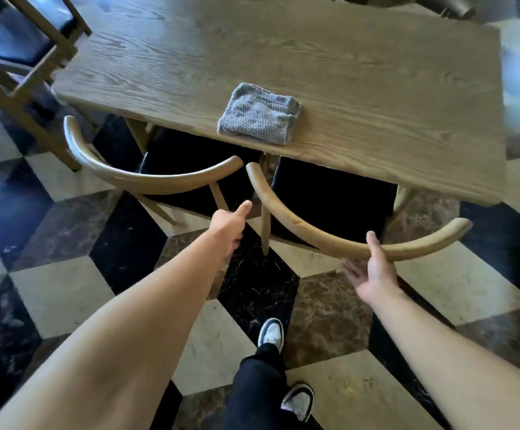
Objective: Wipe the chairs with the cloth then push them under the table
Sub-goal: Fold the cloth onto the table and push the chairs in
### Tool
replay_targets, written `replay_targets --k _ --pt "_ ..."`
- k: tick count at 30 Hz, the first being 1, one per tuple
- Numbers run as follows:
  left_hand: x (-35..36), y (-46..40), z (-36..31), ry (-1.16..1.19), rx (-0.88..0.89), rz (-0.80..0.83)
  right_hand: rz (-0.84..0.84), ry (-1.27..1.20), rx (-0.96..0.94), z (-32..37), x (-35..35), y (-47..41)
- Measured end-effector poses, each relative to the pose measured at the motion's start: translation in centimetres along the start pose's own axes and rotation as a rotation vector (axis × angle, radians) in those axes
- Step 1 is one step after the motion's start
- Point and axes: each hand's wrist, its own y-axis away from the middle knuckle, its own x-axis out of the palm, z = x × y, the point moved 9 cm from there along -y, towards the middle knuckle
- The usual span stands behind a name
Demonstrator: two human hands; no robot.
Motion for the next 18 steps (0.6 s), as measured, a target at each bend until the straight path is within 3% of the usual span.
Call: replay_targets --k 5,10,15,18 --pt "-5.3 2.1 2.5 0.040 -0.013 -0.062 0.131 0.040 0.024 -5.4 6.1 3.3" --pt "-9.9 0.1 1.9 0.242 -0.018 -0.051 0.213 -0.031 0.103 -8.3 14.1 5.1" --pt "-14.4 -5.3 0.6 0.551 -0.164 -0.060 0.187 -0.177 0.117 -9.4 21.3 4.5" --pt "-15.2 -7.9 -1.0 0.778 -0.284 0.016 0.086 -0.255 0.100 -9.1 23.9 3.7"
